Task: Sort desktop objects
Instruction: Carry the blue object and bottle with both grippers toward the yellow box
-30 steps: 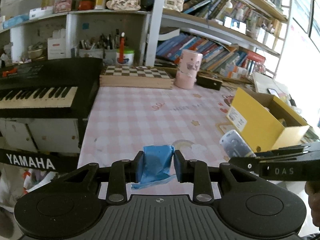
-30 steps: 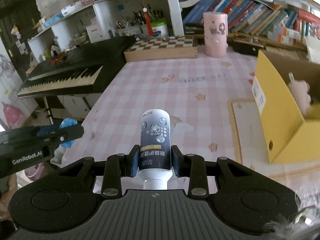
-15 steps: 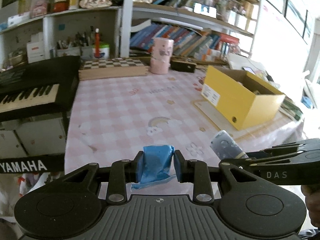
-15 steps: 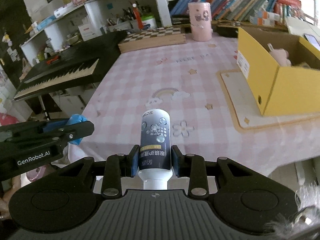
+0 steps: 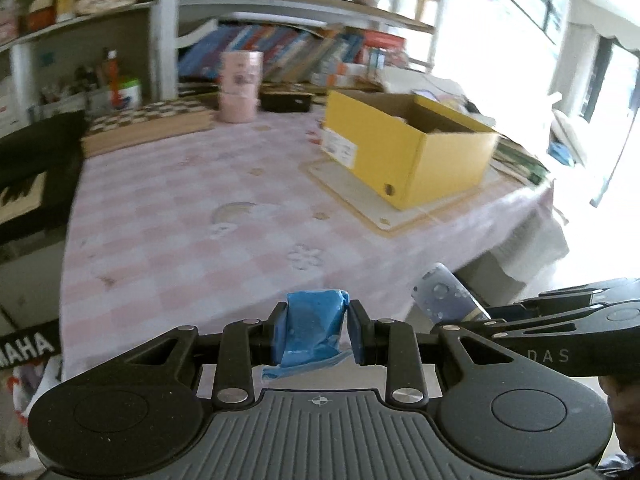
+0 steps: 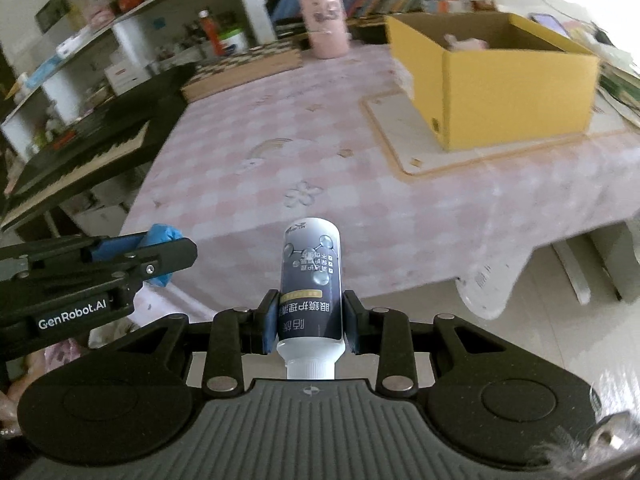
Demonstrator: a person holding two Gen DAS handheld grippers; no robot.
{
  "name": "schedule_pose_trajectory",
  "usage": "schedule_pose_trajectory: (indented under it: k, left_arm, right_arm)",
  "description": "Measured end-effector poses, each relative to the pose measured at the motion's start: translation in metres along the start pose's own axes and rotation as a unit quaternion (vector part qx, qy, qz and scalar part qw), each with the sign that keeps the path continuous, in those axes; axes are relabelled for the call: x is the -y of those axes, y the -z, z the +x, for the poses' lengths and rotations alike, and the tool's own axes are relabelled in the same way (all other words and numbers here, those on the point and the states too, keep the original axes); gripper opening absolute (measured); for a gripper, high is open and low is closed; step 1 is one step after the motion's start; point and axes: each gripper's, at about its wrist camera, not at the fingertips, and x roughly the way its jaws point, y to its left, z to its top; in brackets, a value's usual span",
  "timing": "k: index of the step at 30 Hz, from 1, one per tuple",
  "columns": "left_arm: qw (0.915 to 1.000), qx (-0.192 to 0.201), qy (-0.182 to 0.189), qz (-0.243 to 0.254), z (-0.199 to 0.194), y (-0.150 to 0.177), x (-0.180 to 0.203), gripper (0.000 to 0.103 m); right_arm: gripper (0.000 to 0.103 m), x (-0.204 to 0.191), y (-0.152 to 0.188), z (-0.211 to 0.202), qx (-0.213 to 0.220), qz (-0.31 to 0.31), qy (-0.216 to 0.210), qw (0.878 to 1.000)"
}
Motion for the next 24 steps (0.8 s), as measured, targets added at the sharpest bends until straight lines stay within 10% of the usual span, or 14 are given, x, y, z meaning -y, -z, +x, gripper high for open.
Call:
schedule_pose_trajectory:
  k: [24]
  left_arm:
    - [0.9953,0.004,0.066,0.070,0.041,-0.031,0.066,0.029]
  right_arm:
    - [0.030,0.065,-0.001,-0.027,0.017,0.040,0.062,0.997]
